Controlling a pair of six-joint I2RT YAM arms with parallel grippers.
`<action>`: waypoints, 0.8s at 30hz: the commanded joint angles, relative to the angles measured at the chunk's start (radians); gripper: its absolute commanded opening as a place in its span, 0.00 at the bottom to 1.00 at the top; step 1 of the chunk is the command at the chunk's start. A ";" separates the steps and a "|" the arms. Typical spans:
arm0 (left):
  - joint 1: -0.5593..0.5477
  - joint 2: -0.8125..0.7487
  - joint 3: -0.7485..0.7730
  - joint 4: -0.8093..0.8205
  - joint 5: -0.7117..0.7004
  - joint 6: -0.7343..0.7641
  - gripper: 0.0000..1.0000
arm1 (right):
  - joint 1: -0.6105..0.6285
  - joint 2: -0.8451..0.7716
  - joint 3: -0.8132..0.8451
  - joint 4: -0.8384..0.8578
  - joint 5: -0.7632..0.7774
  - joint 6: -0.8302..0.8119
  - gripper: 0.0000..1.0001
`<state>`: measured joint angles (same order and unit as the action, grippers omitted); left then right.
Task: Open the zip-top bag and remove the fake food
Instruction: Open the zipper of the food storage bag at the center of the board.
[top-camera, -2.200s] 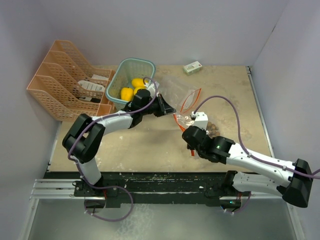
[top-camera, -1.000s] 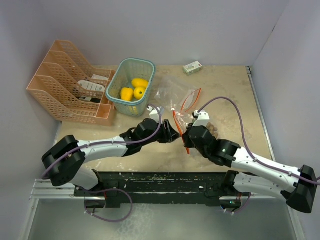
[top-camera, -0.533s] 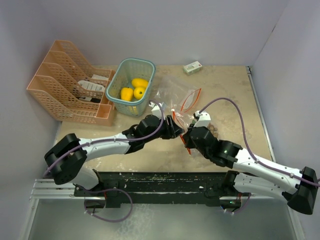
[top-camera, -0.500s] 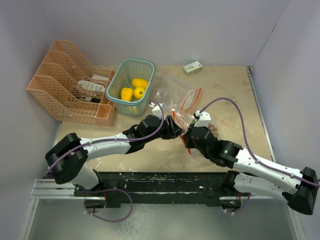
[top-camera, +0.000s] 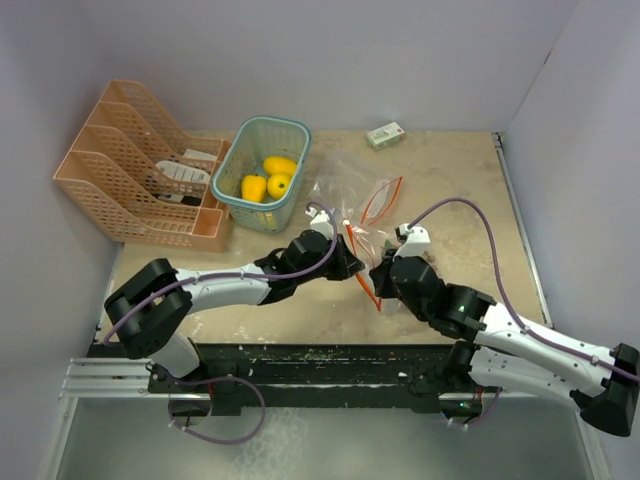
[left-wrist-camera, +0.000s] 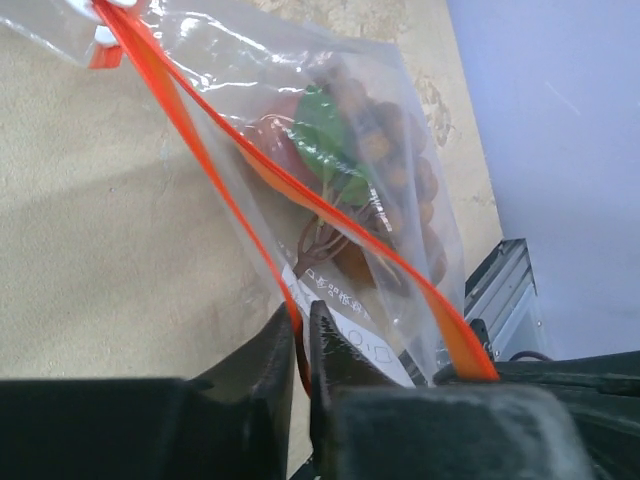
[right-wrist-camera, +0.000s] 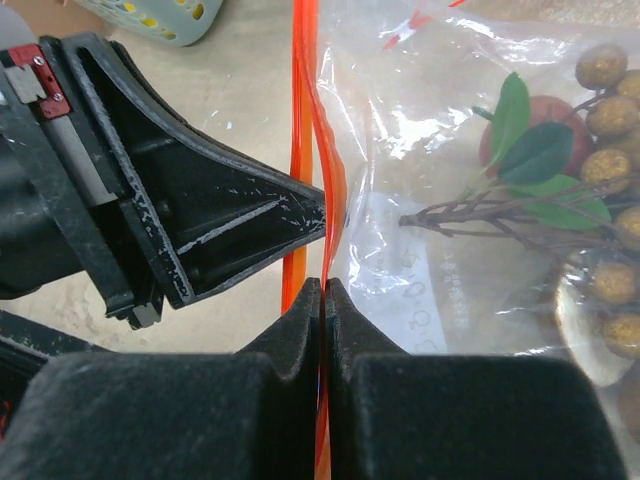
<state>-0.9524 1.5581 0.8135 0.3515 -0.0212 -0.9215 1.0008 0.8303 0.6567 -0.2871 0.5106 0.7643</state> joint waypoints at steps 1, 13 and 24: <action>-0.003 0.020 0.017 0.030 0.009 0.022 0.06 | -0.001 -0.021 0.030 -0.035 0.080 0.005 0.00; 0.001 0.012 -0.037 -0.008 -0.024 0.025 0.00 | -0.001 -0.139 0.047 -0.160 0.261 0.097 0.00; 0.012 0.003 -0.070 0.072 0.036 0.036 0.08 | -0.001 -0.226 -0.008 -0.165 0.250 0.105 0.00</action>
<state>-0.9421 1.5944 0.7361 0.3866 0.0139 -0.9230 1.0008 0.5579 0.6537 -0.4587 0.7212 0.8490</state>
